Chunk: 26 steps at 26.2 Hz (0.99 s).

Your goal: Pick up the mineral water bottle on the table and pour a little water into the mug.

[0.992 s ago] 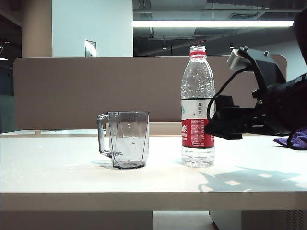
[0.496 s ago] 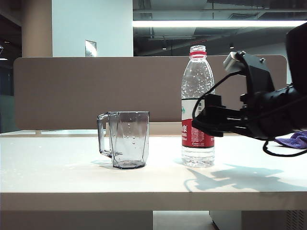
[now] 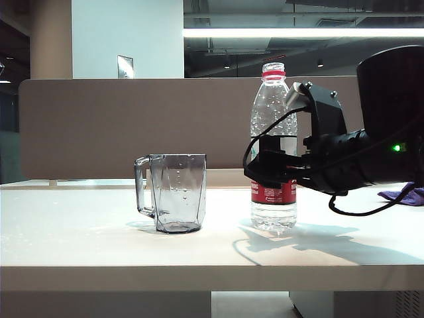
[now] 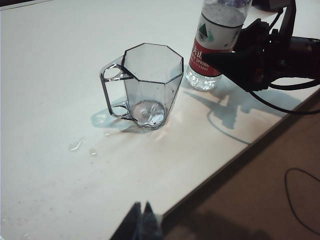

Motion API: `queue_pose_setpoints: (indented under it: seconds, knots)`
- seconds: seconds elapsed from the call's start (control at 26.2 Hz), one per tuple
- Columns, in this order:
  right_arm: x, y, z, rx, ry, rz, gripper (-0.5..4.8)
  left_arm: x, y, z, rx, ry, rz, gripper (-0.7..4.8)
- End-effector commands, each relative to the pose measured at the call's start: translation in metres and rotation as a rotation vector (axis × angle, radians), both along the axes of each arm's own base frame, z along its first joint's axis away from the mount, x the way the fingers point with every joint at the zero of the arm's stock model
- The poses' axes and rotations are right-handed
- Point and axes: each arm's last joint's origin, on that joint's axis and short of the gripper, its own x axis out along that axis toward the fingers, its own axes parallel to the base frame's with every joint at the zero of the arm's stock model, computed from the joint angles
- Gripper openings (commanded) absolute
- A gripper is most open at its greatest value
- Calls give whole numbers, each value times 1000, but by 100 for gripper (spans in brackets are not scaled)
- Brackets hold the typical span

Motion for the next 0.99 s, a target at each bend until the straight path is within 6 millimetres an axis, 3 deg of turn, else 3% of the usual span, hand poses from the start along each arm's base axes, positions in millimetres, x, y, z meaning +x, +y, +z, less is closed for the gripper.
queue_pose_setpoints:
  seconds: [0.04,0.61,0.88,0.99]
  knots:
    - [1,1,5,18,-28,2,479,0,0,2,-8,-10,0,-5]
    - [12,5,5,10,-22,-37,479,0,0,2,-8,-10,0,-5]
    - [12,5,1,3,-10,-37,355,0,0,2,-8,-10,0,-5]
    - [12,5,1,2,-10,-37,342,0,0,2,-8,-10,0,-5]
